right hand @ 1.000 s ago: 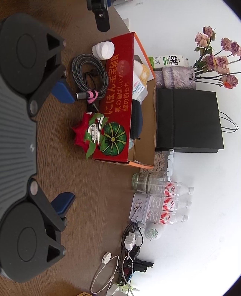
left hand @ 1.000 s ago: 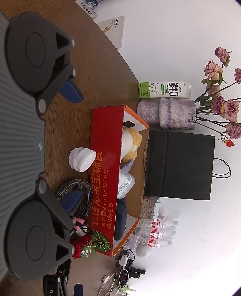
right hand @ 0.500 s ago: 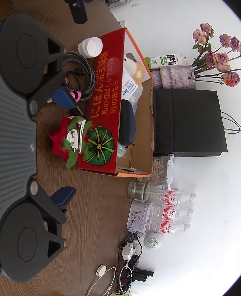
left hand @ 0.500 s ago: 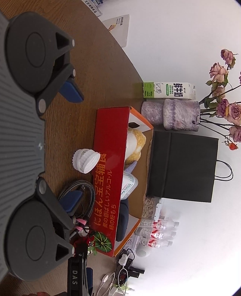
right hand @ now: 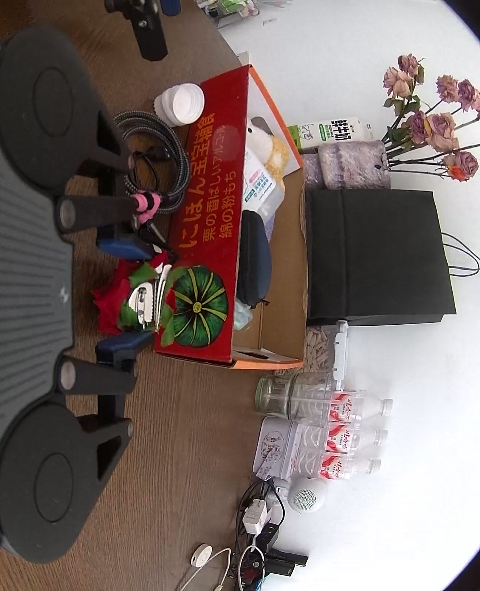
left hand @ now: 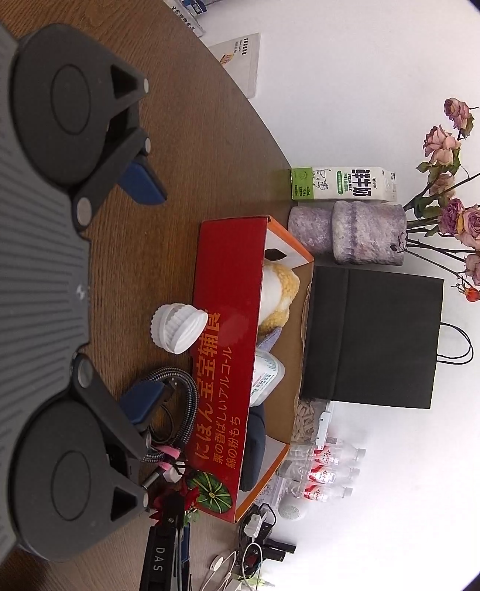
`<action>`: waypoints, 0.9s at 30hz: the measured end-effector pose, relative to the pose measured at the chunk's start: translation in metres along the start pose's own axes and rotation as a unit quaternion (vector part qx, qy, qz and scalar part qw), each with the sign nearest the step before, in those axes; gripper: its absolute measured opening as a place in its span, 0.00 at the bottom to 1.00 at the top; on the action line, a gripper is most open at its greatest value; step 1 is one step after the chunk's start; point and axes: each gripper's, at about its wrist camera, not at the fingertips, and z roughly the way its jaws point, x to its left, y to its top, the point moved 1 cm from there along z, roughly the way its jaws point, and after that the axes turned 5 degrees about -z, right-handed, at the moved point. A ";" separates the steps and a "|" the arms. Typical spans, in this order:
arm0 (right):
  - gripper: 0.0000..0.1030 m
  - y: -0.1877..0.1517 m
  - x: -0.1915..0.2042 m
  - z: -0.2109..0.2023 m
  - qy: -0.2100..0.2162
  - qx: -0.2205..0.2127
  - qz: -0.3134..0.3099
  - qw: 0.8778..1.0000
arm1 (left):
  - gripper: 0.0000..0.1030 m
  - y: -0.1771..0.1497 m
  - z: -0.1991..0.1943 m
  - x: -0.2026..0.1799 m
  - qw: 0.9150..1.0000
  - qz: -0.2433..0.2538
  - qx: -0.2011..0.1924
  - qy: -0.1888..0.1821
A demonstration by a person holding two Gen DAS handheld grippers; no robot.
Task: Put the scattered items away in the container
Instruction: 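Grasp the red rose ornament with green leaves with the right gripper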
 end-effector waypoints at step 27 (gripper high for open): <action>0.37 -0.004 -0.009 -0.022 -0.004 -0.033 0.018 0.999 | 1.00 0.022 0.046 -0.028 0.998 0.059 0.015 0.004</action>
